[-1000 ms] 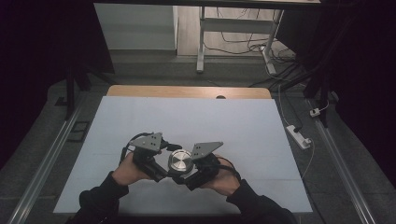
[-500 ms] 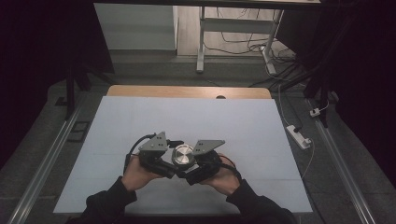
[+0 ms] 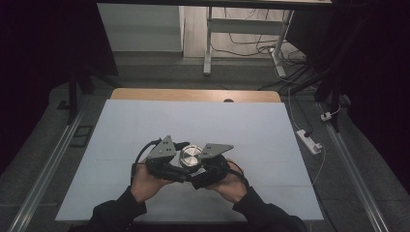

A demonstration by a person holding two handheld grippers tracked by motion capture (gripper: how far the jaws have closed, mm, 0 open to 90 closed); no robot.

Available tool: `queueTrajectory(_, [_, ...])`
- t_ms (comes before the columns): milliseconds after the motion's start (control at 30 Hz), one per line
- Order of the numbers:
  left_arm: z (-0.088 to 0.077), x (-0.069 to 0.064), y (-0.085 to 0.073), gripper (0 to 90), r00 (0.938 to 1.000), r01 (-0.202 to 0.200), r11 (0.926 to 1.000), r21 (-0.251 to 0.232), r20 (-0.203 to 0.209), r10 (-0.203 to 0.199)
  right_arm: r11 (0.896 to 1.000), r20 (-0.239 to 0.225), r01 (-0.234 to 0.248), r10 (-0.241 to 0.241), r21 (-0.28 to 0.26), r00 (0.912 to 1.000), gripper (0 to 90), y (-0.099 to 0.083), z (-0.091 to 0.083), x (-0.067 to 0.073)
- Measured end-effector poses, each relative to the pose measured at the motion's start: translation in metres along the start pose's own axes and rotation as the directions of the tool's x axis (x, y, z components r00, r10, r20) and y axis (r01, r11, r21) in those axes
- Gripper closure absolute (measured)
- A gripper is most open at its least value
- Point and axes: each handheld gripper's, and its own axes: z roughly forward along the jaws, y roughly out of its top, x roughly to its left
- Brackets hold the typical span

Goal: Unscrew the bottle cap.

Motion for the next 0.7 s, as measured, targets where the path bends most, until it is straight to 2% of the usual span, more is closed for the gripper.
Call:
queueTrajectory(300, [-0.009,0.005,0.001,20.6,0.9993,0.032,0.9992,-0.024,0.021,-0.031,1.0,0.008,-0.004,0.004,-0.013,1.0,14.7,-0.001,-0.004,-0.006])
queueTrajectory(700, [-0.015,0.005,-0.001,20.6,0.9972,0.037,0.9988,-0.033,0.066,-0.035,1.0,0.023,0.007,-0.007,-0.018,0.9997,14.7,-0.001,-0.01,-0.015])
